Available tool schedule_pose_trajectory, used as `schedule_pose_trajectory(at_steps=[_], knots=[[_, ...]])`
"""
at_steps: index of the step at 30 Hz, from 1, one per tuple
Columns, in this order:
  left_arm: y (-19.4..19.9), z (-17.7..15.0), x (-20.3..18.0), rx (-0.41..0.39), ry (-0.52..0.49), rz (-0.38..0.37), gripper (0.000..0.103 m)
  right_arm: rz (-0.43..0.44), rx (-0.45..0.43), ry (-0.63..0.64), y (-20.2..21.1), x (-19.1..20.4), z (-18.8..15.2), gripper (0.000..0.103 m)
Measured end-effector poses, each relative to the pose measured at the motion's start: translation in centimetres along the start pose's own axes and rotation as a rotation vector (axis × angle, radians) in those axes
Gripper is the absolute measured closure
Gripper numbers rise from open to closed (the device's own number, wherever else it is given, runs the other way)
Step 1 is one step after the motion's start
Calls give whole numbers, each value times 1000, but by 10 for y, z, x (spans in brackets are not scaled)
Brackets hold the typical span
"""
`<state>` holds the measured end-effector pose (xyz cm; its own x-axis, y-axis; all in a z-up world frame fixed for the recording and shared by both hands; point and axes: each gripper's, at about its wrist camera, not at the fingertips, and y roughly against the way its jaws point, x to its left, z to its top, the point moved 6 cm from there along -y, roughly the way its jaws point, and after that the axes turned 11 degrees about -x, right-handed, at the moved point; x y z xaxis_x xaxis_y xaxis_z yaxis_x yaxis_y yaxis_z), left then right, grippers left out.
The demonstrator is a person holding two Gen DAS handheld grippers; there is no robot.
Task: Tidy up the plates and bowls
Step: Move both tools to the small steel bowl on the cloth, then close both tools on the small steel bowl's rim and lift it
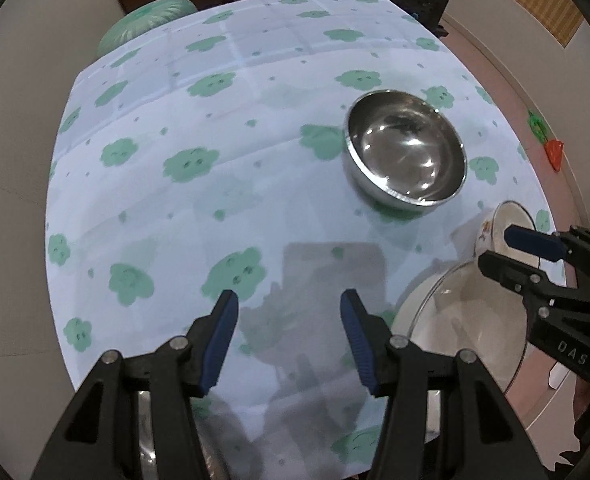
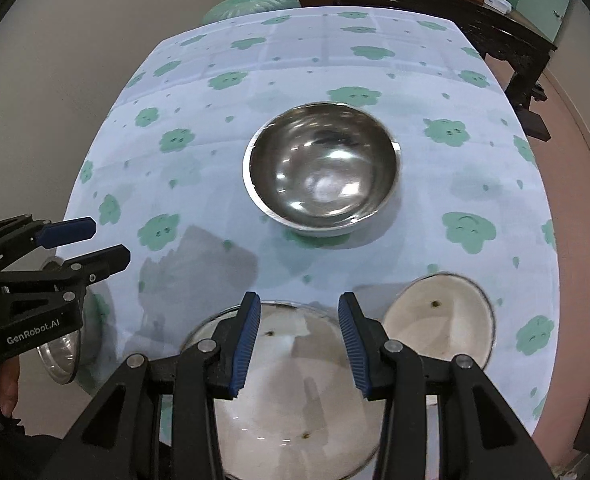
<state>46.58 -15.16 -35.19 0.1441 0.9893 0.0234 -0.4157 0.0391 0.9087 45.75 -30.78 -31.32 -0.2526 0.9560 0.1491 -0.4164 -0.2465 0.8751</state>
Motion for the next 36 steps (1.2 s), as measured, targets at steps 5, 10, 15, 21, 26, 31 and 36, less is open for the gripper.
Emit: schedule_pose_trajectory(at_steps=[5,10,15,21,26,31,36], knots=[[-9,15,-19,6,-7,1,49,-4,4,-7,-5,-27,8,59],[-18,31,-30,5,-9,11,49,-1,5,-8,-11,-45,17,59],[-30,47,-34,2,2,24,49,9,10,-4,-20,-57,30,59],[-41,63,-37,3,24,34,49,25,7,-11,-32,-68,46,59],[-50,70,-40,8,29,39,49,36,16,-6,-43,-73,57,59],[-60,76,-45,12,30,43,49,41,21,6,-52,-75,66,59],[-71,79,-43,22,33,57,49,43,28,5,-61,-77,72,59]])
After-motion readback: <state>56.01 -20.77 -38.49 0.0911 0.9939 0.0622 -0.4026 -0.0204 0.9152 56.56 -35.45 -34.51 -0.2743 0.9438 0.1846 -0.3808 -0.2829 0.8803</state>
